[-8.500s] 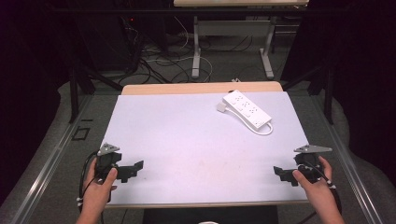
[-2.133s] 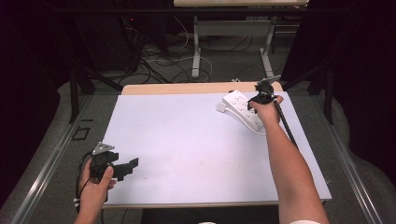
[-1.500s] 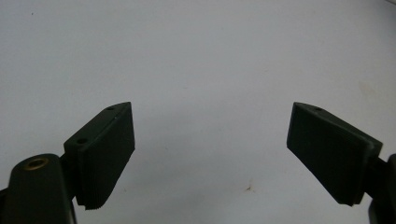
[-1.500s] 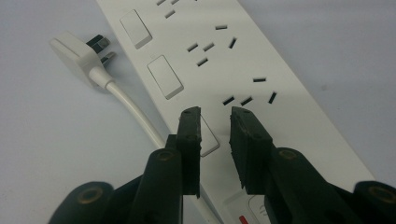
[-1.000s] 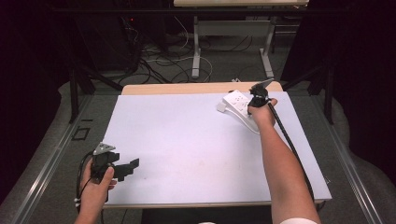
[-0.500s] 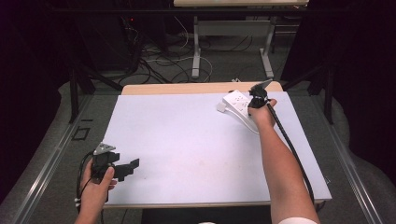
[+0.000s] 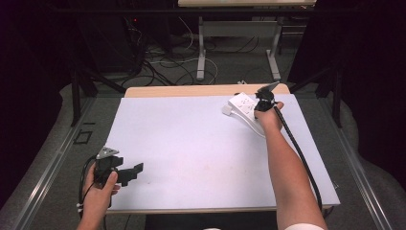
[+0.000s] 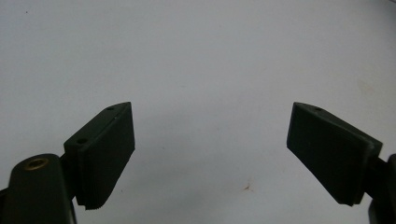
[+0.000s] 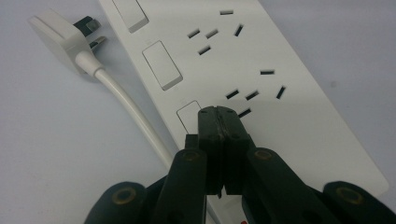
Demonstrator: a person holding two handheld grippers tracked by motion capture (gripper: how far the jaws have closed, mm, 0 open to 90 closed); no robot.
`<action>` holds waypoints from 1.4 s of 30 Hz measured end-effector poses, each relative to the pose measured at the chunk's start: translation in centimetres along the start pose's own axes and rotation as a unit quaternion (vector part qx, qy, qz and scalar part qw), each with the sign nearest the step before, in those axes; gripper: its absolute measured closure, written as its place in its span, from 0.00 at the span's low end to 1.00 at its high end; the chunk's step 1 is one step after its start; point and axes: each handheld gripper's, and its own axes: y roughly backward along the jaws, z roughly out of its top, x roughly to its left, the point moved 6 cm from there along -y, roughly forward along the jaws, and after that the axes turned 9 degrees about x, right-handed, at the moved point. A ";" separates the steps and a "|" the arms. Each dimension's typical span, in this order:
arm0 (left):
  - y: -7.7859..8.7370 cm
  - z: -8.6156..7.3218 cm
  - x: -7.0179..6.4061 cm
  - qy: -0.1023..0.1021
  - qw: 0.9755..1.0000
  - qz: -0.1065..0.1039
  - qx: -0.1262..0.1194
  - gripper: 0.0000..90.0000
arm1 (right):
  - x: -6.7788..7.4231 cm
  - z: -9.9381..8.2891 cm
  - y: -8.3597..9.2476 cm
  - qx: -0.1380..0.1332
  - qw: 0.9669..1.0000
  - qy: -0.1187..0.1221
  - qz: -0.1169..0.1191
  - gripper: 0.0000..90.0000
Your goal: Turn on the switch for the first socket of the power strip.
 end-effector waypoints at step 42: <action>0.0 -0.1 0.0 -0.001 1.000 0.000 0.002 0.17 | -0.2 -0.1 0.6 0.005 1.000 0.005 0.002 0.90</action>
